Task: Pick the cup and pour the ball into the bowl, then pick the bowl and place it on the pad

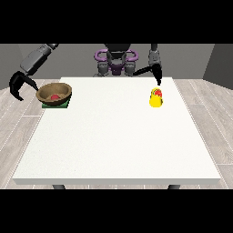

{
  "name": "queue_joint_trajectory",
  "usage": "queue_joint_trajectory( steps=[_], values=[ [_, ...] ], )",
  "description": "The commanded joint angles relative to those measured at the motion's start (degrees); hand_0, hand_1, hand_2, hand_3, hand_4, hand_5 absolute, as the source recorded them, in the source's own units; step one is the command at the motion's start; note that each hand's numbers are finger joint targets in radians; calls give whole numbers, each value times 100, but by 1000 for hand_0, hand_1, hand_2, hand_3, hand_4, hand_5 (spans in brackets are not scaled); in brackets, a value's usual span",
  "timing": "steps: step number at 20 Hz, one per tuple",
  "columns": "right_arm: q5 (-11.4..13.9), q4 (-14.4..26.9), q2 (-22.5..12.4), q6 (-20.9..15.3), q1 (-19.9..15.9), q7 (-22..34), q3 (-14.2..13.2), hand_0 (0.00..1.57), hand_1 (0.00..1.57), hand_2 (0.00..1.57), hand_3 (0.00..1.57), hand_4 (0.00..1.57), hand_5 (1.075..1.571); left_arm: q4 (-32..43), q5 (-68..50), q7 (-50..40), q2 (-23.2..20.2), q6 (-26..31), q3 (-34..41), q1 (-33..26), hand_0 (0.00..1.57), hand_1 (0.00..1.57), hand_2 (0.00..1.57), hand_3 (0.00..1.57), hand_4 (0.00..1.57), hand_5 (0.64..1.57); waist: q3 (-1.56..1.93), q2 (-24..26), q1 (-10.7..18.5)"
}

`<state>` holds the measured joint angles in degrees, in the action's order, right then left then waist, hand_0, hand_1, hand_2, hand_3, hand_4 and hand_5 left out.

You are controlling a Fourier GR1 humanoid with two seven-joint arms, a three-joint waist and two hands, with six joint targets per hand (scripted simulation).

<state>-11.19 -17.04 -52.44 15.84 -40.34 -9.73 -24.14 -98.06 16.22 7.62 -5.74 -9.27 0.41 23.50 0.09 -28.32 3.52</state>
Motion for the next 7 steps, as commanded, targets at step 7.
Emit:
queue_joint_trajectory(
  steps=[7],
  values=[
    [-246, -60, -606, 937, -437, 831, -129, 0, 0, 189, 288, 0, 1503, 174, 29, -457, 207, -75, -56, -147, 0, 0, 0, 0, 0, 1569, -9, 846, -201]
  ],
)
